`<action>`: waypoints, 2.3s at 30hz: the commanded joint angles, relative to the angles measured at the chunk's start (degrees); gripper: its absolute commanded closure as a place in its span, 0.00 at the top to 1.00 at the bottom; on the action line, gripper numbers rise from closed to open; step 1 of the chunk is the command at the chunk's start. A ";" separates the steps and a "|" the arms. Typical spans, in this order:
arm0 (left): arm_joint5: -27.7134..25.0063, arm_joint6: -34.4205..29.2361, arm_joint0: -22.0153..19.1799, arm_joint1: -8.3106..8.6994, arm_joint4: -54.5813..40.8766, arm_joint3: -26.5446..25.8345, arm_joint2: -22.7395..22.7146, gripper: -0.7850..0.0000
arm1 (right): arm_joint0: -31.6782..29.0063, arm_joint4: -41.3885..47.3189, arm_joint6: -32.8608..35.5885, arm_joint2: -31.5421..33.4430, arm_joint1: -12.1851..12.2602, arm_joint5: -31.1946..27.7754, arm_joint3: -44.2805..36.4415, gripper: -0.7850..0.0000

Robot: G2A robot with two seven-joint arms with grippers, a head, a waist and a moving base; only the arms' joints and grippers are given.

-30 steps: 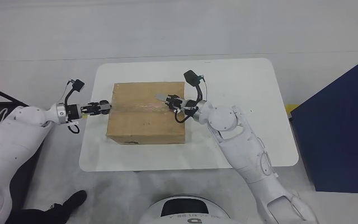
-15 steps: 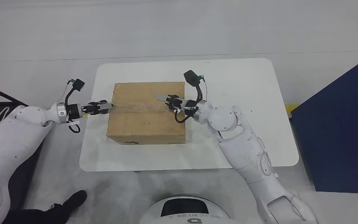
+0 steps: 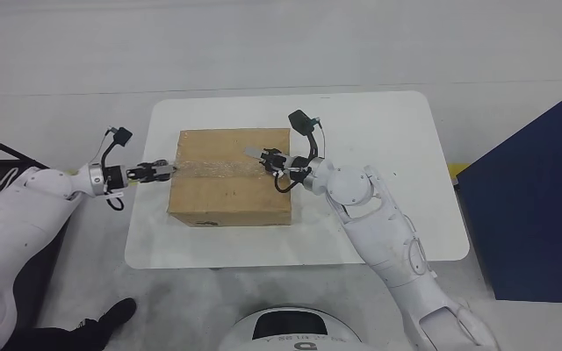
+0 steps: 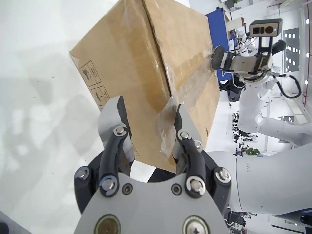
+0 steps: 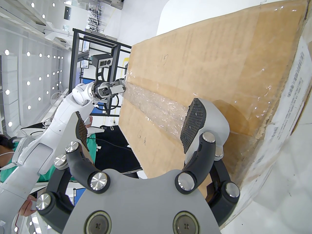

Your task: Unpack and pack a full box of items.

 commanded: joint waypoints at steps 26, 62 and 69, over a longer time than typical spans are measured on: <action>-0.01 0.02 -2.38 -0.48 -3.37 2.01 5.76 0.96 | -0.63 1.34 -1.44 -0.92 -0.05 3.69 -0.75 1.00; -2.62 2.62 -3.67 -1.16 -6.18 3.60 10.51 1.00 | 13.66 12.37 0.08 -12.65 -4.33 6.56 12.20 1.00; -2.63 2.64 -3.74 -1.16 -6.25 3.60 10.64 1.00 | 14.87 13.68 -1.71 -14.70 -5.32 12.11 12.44 1.00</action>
